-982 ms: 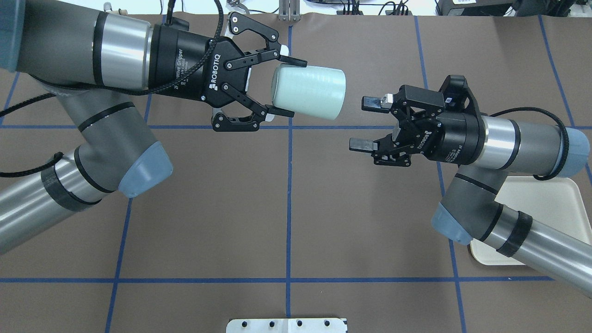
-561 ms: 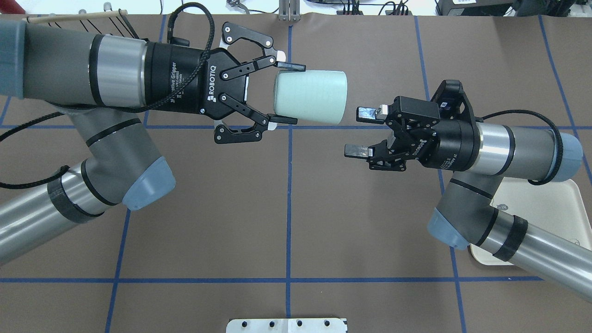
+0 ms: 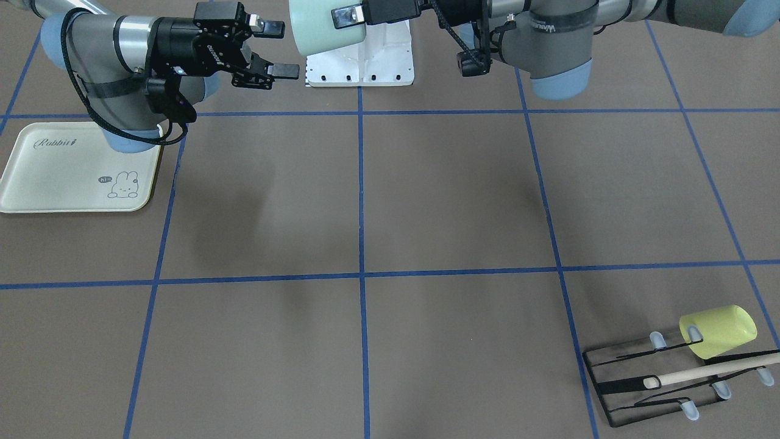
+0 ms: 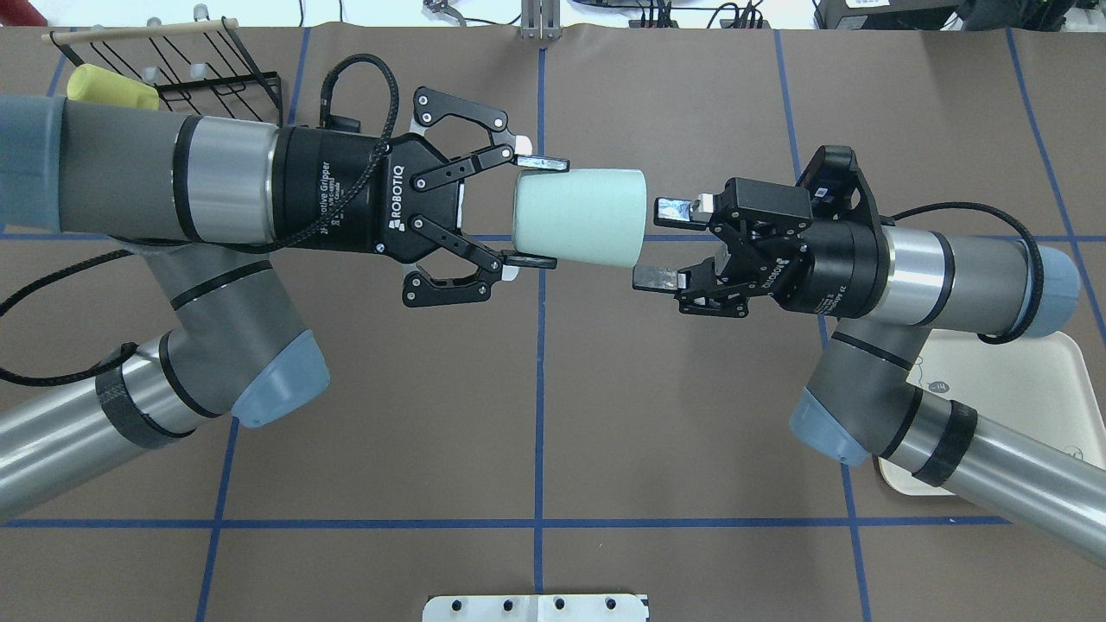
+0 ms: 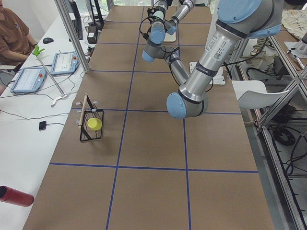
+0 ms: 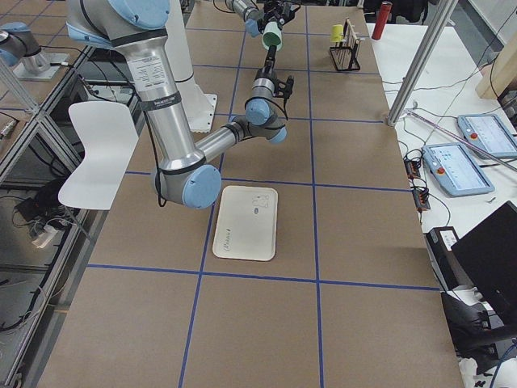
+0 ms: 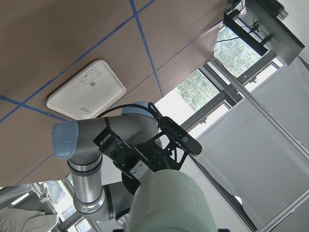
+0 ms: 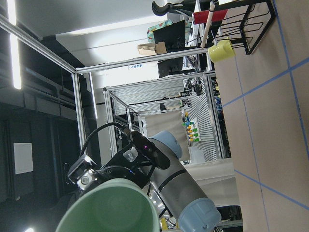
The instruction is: Left arm grabs green cup and hands to right arm on tray
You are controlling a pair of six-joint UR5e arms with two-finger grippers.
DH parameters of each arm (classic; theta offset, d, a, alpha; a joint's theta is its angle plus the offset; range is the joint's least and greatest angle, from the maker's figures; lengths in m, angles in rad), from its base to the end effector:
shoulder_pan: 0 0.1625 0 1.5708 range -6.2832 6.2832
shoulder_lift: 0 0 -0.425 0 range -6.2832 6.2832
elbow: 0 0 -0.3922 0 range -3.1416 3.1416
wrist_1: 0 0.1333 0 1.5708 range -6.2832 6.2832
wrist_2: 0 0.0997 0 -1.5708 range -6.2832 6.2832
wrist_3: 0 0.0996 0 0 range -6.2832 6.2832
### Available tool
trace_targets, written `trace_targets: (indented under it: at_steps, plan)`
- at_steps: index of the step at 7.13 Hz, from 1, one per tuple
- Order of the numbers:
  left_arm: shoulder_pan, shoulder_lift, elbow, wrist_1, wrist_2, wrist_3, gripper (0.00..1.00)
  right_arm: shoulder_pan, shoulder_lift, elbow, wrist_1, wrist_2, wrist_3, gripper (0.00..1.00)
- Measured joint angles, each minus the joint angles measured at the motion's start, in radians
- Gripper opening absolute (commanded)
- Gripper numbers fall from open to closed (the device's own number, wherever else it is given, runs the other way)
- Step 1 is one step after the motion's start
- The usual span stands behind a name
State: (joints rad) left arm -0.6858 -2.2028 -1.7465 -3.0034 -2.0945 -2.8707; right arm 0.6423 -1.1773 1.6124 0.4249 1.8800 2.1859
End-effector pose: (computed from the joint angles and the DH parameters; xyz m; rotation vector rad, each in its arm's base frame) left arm 0.3557 -0.3989 0.0903 -0.9260 1.9874 -0.5628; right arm -0.3426 -0.3850 0.2528 -0.1055 -2.3862 0.2199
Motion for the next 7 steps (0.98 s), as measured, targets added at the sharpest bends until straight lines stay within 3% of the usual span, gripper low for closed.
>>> trace_targets:
  at_steps: [2,7]
  plan:
    - [0.034,-0.001,-0.002,-0.001,0.034,-0.012,0.0,-0.001,0.002,0.001,0.0,-0.001,0.0,0.83]
    - [0.073,-0.006,0.003,-0.002,0.095,-0.013,0.0,-0.021,0.002,0.005,0.031,0.001,0.0,0.25]
